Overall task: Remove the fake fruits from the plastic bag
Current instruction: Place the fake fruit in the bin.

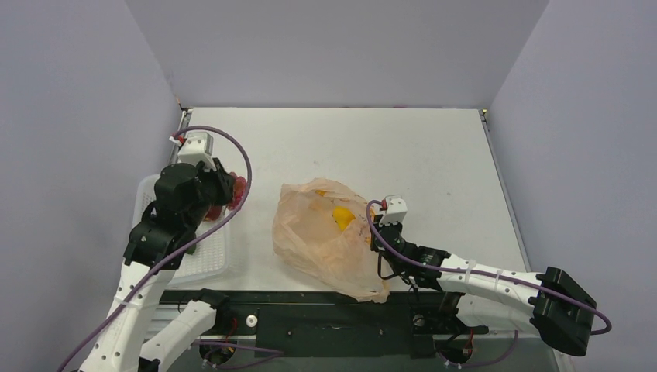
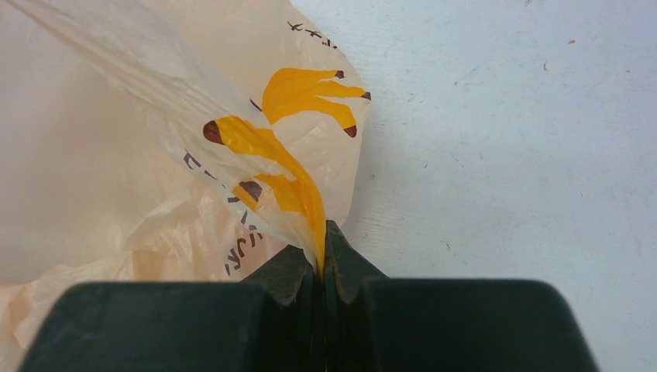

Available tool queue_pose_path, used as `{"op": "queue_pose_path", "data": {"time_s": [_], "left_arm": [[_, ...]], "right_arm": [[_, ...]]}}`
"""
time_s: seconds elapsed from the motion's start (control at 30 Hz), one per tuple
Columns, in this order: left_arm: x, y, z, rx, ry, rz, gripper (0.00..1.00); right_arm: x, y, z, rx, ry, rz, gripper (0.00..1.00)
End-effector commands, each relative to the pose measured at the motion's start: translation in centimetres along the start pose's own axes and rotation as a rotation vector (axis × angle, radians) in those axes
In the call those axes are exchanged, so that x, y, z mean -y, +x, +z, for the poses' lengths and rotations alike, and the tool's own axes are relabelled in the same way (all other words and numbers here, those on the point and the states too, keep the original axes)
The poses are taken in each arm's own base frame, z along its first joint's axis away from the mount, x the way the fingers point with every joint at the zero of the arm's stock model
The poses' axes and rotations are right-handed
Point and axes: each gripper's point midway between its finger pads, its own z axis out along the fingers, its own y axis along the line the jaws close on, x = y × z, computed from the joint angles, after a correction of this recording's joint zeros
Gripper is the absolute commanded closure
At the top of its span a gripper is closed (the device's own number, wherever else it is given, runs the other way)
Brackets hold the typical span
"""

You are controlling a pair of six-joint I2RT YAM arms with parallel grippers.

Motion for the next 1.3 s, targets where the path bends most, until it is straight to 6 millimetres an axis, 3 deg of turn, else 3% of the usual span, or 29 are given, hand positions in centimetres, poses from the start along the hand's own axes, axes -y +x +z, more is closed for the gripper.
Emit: {"op": "queue_pose_path", "data": {"time_s": [0.0, 0.23, 0.43, 0.8, 0.97, 1.27], "left_arm": [[-5.5, 1.5, -0.6, 0.011, -0.272, 0.031, 1.0], [-8.6, 6.5, 0.6, -0.015, -0.416, -0.033, 1.0], [-11.1, 8.2, 0.5, -0.03, -0.545, 0.015, 1.0], [-10.9, 6.4, 1.3, 0.012, -0.552, 0.021, 1.0], [-10.9, 6.8, 1.7, 0.01, -0.54, 0.01, 1.0], [-12.9, 8.6, 0.9, -0.029, -0.663, -0.009, 1.0]], "right_arm": [[0.1, -1.3, 0.0, 0.045, 0.011, 0.031, 1.0], [-0.4, -1.2, 0.3, 0.036, 0.0, 0.028, 1.0], [-0.5, -1.1, 0.4, 0.031, -0.004, 0.025, 1.0], [-0.9, -0.9, 0.7, 0.02, -0.014, 0.023, 1.0], [-1.0, -0.8, 0.7, 0.015, -0.023, 0.025, 1.0], [-1.1, -0.8, 0.7, 0.015, -0.027, 0.031, 1.0]]}}
